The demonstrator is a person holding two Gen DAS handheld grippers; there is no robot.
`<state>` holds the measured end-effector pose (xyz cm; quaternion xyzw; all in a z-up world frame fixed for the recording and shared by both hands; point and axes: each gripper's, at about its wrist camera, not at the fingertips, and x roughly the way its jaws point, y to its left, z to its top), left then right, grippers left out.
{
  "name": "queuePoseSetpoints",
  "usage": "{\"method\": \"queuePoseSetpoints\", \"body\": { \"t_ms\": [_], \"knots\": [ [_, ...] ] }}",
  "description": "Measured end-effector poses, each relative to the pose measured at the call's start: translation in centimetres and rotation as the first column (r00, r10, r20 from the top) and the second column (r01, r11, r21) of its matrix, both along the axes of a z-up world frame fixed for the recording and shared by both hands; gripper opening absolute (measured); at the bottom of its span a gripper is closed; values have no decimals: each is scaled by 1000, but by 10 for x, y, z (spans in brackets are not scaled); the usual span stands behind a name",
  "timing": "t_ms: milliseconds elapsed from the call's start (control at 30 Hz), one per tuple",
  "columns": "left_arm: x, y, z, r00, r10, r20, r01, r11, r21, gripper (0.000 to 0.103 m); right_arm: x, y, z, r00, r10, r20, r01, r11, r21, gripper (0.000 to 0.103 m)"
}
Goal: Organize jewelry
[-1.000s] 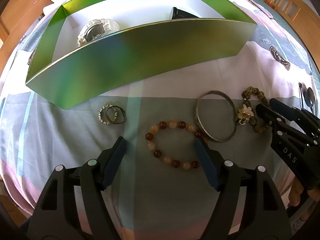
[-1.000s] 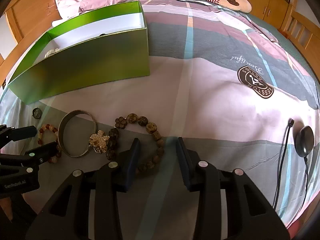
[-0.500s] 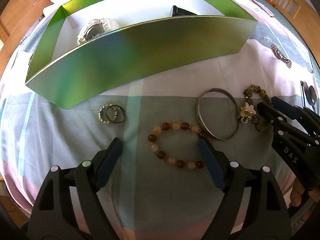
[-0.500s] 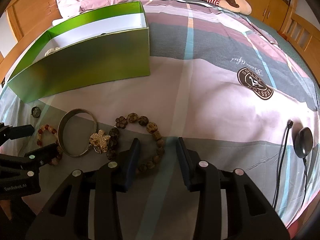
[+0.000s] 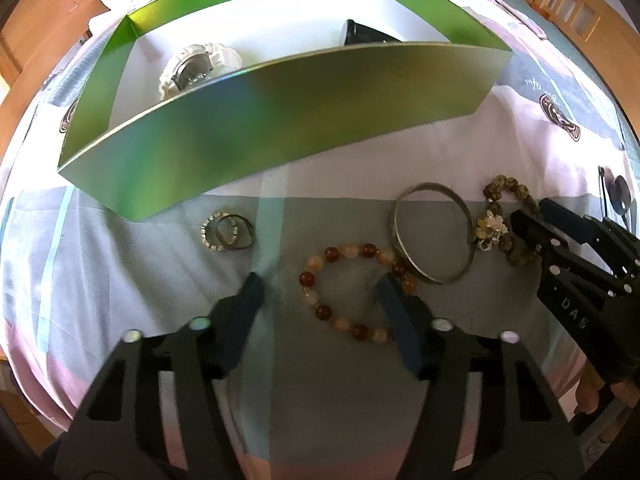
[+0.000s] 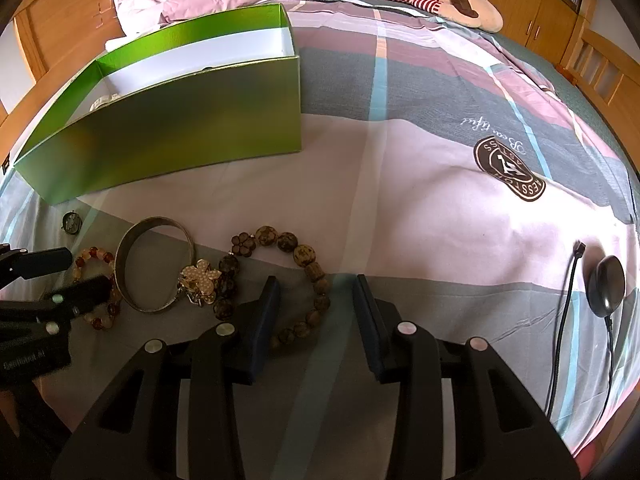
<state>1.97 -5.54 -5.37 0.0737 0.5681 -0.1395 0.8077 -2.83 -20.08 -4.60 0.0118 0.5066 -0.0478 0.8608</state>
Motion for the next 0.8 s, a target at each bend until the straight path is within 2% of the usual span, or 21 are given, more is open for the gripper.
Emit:
{"method": "queuePoseSetpoints", "body": {
  "t_ms": [67,133,200,267,400,600,800],
  "knots": [
    [0,2,2,1000,5,3,-5,1000,-12,41,-1,2,1,1000,10,5,-10,1000,1,33],
    [0,4,3,1000,14,10,-14,1000,-15,22,-1,4,2,1000,12,8,-12,1000,8,27],
    [1,8,5,1000,26,13,-26,999,-25,10,-1,5,3,1000,11,8,-11,1000,2,18],
    [1,12,8,999,33,12,-33,998,-48,9,-1,4,5,1000,10,8,-10,1000,24,9],
    [-1,24,20,998,56,37,-51,992,-115,8,-5,0,16,999,5,33,-7,999,50,8],
    [-2,48,38,994,108,32,-96,961,-261,8,-10,-7,40,996,-7,87,1,997,72,8],
    [-9,58,53,993,117,18,-104,940,-325,8,-9,-7,61,991,3,133,-15,996,92,8]
  ]
}}
